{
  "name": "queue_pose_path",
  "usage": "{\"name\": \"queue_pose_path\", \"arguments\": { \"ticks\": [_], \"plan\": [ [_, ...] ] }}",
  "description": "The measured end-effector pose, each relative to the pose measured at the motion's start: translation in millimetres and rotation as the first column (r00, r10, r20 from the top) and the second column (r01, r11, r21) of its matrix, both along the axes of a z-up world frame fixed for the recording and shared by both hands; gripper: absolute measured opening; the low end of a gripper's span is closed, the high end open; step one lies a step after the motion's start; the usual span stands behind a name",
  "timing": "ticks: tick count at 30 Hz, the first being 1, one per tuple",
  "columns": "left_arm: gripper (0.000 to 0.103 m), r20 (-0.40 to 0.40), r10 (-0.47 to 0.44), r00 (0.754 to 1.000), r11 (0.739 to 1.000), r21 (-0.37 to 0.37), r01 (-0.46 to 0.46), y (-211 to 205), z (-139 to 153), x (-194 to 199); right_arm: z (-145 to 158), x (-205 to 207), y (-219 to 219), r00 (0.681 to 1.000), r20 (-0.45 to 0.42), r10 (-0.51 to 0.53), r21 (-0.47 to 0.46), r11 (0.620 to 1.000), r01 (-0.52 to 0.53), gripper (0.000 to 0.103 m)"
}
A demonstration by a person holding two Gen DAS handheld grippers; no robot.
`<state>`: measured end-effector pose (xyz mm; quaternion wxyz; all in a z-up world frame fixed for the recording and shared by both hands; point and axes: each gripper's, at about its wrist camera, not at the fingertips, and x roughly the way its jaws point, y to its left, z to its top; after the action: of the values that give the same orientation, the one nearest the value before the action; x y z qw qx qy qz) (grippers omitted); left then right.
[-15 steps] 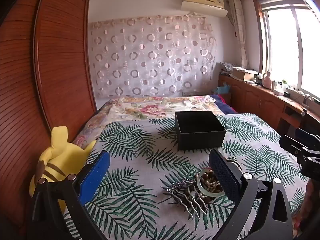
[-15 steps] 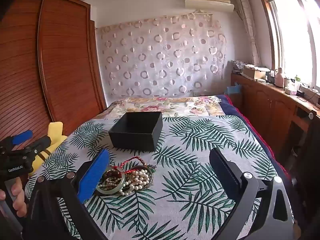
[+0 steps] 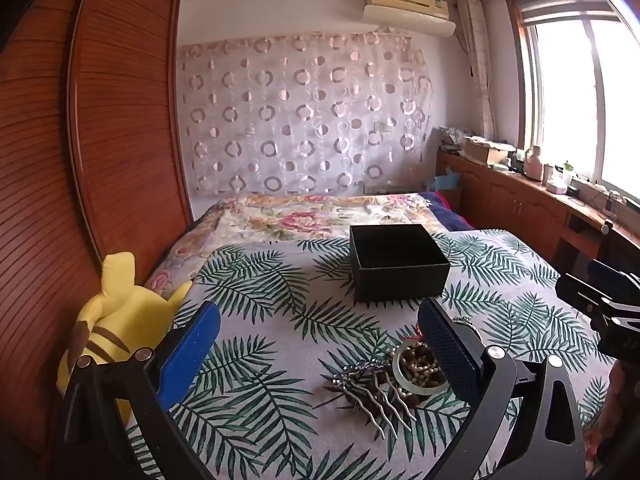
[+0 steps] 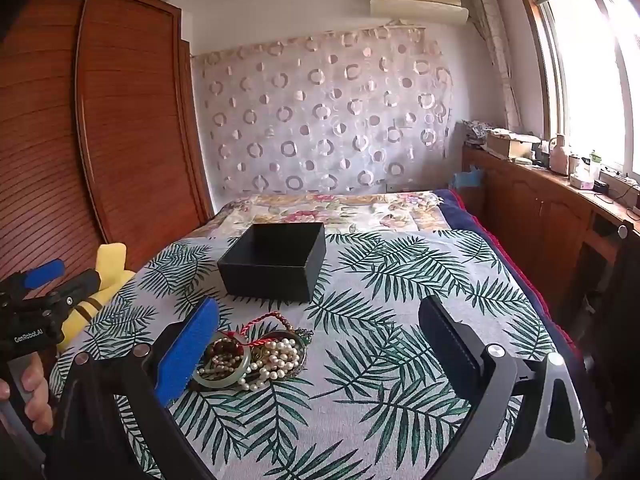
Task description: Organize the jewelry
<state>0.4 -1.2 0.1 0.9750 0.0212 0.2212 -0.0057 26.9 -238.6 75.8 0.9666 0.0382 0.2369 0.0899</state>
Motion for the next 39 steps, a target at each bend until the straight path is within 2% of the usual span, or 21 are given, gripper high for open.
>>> {"name": "queue_pose_path", "arguments": {
  "ticks": [39],
  "plan": [
    [0.096,0.038,-0.004,0.999,1.000,-0.023,0.004,2,13,-6,6,-3,10,1.000,0.007,0.013,-0.001,1.000,-0.013,0.101]
  ]
}}
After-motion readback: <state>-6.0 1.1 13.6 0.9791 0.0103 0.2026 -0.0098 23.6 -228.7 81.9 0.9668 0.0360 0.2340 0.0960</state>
